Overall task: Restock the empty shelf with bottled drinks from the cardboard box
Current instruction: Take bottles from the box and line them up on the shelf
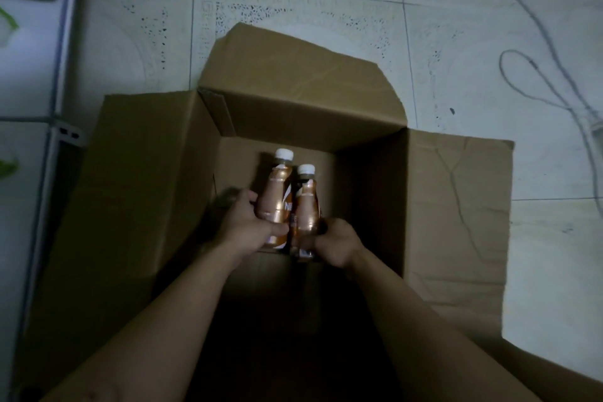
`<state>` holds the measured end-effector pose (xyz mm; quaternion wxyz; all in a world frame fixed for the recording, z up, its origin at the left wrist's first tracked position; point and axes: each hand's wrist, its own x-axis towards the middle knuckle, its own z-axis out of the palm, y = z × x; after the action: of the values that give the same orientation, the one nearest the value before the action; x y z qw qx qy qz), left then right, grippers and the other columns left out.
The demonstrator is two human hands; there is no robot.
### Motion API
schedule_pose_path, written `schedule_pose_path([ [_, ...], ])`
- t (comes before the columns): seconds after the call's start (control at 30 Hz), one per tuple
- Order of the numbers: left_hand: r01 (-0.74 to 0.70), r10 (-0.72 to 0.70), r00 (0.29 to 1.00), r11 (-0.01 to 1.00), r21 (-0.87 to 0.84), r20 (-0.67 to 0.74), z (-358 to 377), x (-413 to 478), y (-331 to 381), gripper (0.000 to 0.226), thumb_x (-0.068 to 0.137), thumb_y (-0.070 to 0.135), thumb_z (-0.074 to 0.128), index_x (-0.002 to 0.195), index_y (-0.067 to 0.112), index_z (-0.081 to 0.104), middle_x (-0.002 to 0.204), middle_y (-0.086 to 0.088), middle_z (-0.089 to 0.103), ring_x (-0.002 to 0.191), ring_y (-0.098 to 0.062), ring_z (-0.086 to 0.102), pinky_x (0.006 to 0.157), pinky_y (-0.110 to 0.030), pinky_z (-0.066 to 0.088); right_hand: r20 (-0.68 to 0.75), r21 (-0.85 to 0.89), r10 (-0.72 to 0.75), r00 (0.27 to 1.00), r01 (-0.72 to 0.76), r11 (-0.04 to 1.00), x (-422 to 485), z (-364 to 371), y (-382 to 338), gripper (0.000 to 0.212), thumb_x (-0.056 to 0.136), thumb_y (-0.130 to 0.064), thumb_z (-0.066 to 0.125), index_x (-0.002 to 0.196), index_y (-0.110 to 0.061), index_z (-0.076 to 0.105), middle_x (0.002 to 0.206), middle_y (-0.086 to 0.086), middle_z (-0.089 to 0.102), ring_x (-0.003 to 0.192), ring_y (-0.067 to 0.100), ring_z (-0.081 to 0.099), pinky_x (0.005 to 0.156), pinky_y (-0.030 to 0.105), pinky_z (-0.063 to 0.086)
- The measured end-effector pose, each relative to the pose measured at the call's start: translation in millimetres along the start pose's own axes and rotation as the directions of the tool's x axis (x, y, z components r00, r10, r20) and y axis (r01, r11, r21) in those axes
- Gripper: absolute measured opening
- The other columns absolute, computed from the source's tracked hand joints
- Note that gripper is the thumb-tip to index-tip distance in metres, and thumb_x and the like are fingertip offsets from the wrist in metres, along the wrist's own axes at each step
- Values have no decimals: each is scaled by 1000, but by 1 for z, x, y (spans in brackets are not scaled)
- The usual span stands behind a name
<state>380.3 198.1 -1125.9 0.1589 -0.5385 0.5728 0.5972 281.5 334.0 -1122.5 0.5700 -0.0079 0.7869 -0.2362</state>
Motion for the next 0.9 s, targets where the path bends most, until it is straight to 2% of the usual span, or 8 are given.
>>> schedule_pose_path([
  [0.13,-147,149,989,988,51,-26,-1,-29,29,80,65,7,86,130,19,42,121,-1,56,111,-23,56,97,-49,47,-136,139,-106,985,125,982,-28,-15,-7,32,70,-14,83,96,-20,65,98,7,73,89,22,71,82,41,59],
  [0.23,-256,262,961,964,72,-87,-6,-65,54,71,64,6,87,119,19,44,111,1,56,100,-19,56,94,-43,48,-229,139,-214,949,250,958,-65,-31,-27,46,70,-15,84,111,-14,64,96,1,71,83,12,68,62,17,55],
  [0.3,-339,350,929,935,99,-119,-14,-96,77,67,62,7,88,109,21,43,106,3,56,96,-17,56,91,-40,49,-277,105,-298,914,337,936,-98,-44,-45,42,71,-16,84,108,-18,63,89,-7,68,77,5,64,51,7,45],
  [0.47,-519,541,826,839,161,-157,-39,-183,130,74,55,12,93,110,20,44,101,7,56,95,-15,57,82,-30,47,-359,31,-457,814,499,866,-188,-73,-80,38,69,-20,85,101,-24,66,97,-3,72,89,13,68,84,35,57],
  [0.6,-638,679,701,733,236,-218,-64,-263,160,74,54,21,94,109,26,45,111,5,58,99,-16,59,87,-35,51,-395,5,-588,706,642,767,-272,-85,-103,38,69,-21,85,98,-28,62,95,-7,70,88,12,68,84,38,58],
  [0.7,-709,759,584,650,274,-288,-84,-325,173,77,53,29,94,113,27,47,118,4,59,101,-18,61,87,-41,54,-403,-24,-686,606,742,669,-337,-84,-119,43,73,-21,82,111,-21,61,94,-11,67,84,5,65,73,23,55],
  [0.77,-754,795,508,596,277,-331,-98,-364,177,74,53,31,93,110,28,47,115,4,59,99,-16,61,79,-34,56,-398,-54,-745,535,797,602,-377,-80,-128,43,75,-21,81,113,-17,61,94,-11,67,82,2,65,67,16,51],
  [0.9,-804,840,329,489,339,-432,-130,-438,180,67,58,36,91,108,27,48,107,7,58,94,-14,60,70,-24,48,-371,-87,-824,427,868,489,-444,-66,-145,42,74,-22,83,112,-16,66,95,-7,71,82,4,68,66,17,52],
])
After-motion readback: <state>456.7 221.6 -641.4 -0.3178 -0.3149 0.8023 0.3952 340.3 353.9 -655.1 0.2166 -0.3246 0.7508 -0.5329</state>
